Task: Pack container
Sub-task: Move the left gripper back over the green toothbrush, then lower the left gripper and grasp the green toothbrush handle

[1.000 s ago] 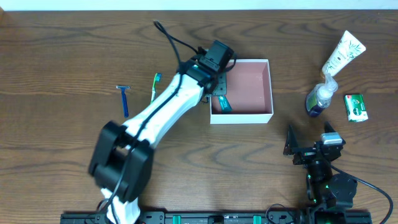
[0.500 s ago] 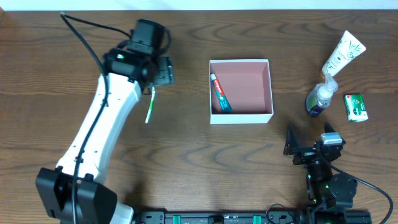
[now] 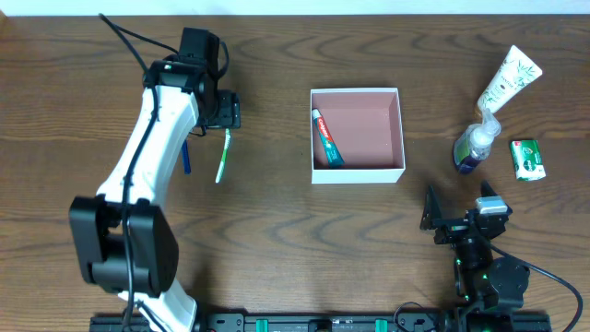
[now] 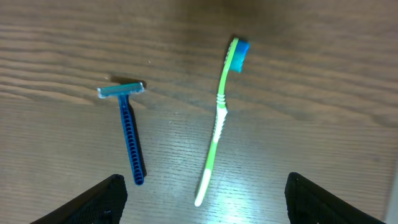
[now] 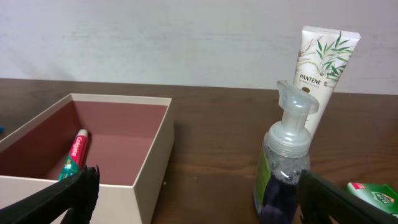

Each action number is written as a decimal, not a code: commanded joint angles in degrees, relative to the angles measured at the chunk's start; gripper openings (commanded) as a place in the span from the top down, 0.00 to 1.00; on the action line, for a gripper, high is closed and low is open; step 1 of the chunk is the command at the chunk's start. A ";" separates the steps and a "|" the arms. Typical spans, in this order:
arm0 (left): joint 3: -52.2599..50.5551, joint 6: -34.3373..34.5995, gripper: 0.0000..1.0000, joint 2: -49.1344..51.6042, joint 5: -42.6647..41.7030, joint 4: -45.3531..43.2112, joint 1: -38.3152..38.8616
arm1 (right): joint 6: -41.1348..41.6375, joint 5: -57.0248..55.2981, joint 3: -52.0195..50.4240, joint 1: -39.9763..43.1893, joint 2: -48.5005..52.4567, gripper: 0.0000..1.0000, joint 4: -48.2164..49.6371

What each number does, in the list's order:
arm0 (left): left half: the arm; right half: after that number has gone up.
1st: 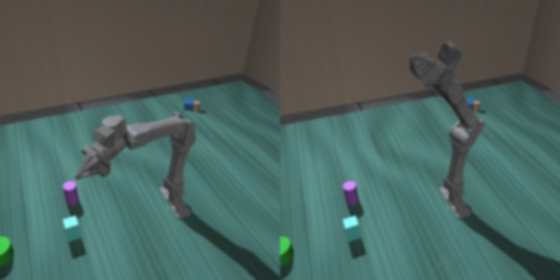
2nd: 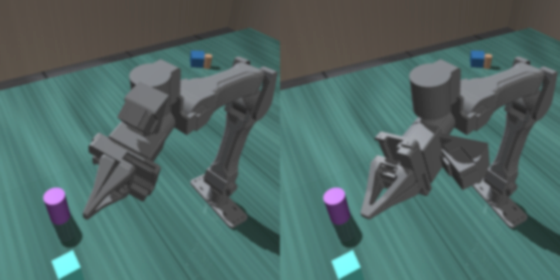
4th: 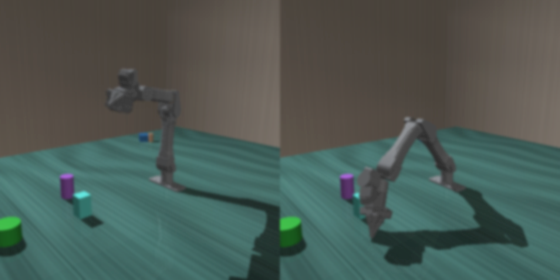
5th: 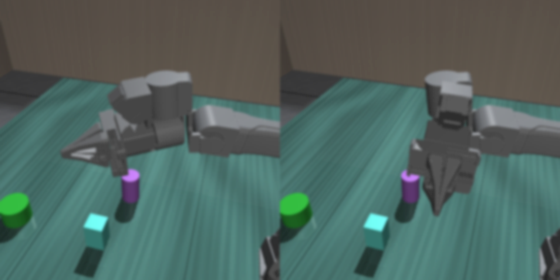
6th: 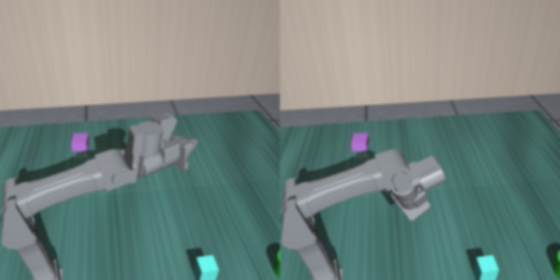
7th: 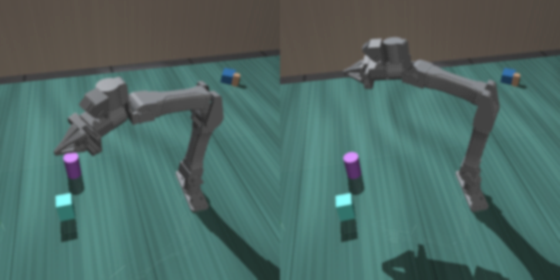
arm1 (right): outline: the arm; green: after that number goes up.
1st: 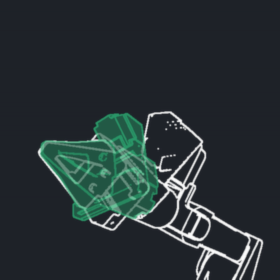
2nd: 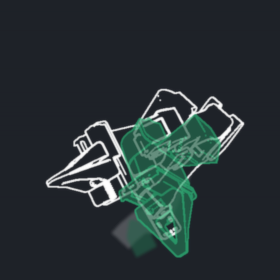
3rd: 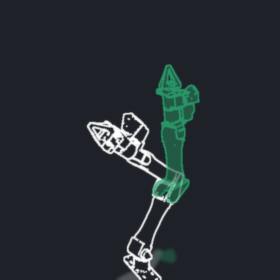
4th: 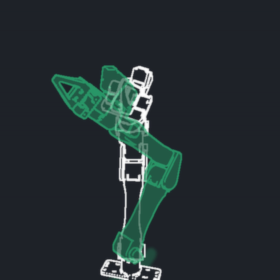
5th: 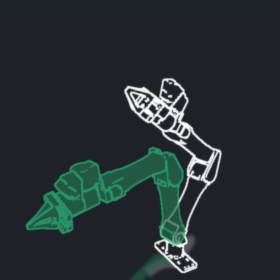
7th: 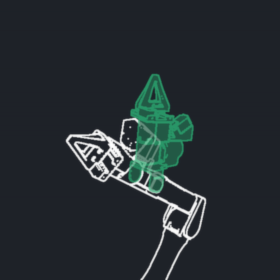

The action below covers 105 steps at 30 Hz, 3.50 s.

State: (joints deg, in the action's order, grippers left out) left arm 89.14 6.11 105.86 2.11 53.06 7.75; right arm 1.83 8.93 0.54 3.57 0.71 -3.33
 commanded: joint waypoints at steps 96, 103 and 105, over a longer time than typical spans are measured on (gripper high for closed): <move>-3.50 -0.90 0.17 11.80 -4.70 -2.93 -0.22 | -1.05 -0.37 -0.22 -0.63 -0.33 0.01 -0.09; -3.72 -0.90 0.17 11.82 -4.70 -2.93 -0.22 | -1.05 -0.37 -0.22 -0.63 -0.33 0.01 -0.11; -3.72 -0.87 0.17 11.89 -4.68 -3.28 -0.22 | -1.05 -0.37 -0.22 -0.63 -0.33 0.01 -0.09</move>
State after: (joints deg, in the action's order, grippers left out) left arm 85.84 4.56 117.23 -2.63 49.93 7.62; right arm 1.83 8.93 0.54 3.57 0.71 -3.33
